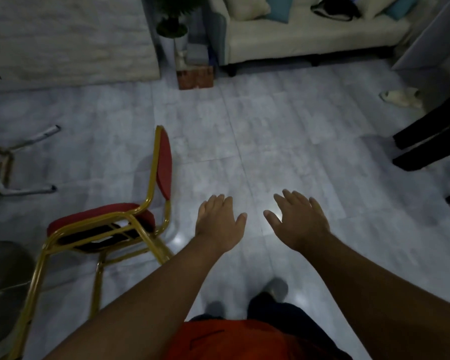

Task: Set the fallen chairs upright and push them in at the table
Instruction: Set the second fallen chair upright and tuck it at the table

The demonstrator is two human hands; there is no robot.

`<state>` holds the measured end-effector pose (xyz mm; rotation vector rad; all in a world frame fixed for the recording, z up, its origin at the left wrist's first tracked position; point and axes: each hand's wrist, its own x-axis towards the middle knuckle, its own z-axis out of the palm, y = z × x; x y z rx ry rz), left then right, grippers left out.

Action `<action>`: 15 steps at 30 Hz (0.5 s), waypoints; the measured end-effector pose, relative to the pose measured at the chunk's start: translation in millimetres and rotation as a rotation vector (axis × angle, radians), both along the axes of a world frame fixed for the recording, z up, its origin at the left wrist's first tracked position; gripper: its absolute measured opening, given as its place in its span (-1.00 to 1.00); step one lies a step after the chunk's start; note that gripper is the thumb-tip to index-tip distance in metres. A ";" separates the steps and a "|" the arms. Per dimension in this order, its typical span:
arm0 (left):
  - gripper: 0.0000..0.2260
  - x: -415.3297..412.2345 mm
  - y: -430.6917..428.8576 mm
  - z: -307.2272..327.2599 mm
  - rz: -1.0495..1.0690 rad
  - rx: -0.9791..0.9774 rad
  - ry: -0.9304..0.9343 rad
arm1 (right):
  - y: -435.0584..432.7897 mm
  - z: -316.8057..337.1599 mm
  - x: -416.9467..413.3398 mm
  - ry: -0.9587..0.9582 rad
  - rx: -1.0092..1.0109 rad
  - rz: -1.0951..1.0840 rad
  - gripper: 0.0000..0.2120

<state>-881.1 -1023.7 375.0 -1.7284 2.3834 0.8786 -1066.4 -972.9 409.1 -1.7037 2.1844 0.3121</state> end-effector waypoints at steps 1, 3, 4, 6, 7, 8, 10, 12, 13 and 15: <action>-0.42 -7.0 -18.3 -1.5 0.019 0.003 -0.010 | -22.1 -2.6 -10.9 0.003 0.010 0.028 -0.36; -0.43 -18.8 -52.3 -0.5 0.060 0.006 -0.019 | -65.6 -5.4 -30.5 0.001 0.017 0.076 -0.36; -0.44 -24.5 -69.5 1.6 0.089 -0.007 -0.026 | -89.6 -5.0 -39.1 0.002 0.011 0.105 -0.35; -0.45 -34.9 -102.9 7.7 0.170 -0.022 -0.039 | -139.0 -0.5 -54.1 -0.004 0.009 0.189 -0.35; -0.45 -39.6 -118.8 11.7 0.213 -0.026 -0.046 | -163.8 3.3 -59.0 -0.009 0.006 0.241 -0.35; -0.45 -43.9 -133.2 14.3 0.260 -0.035 -0.044 | -187.4 6.8 -61.9 -0.011 -0.006 0.289 -0.35; -0.45 -52.1 -165.3 15.5 0.353 -0.046 -0.028 | -236.9 11.0 -62.8 -0.013 -0.028 0.389 -0.35; -0.45 -55.9 -196.5 14.3 0.445 -0.046 -0.012 | -283.4 11.3 -57.7 -0.016 -0.021 0.488 -0.35; -0.45 -55.2 -209.6 13.5 0.494 -0.050 0.000 | -304.3 8.9 -52.2 -0.016 -0.016 0.534 -0.35; -0.46 -49.3 -235.6 8.3 0.582 -0.063 0.020 | -343.2 1.1 -37.9 -0.014 -0.003 0.622 -0.34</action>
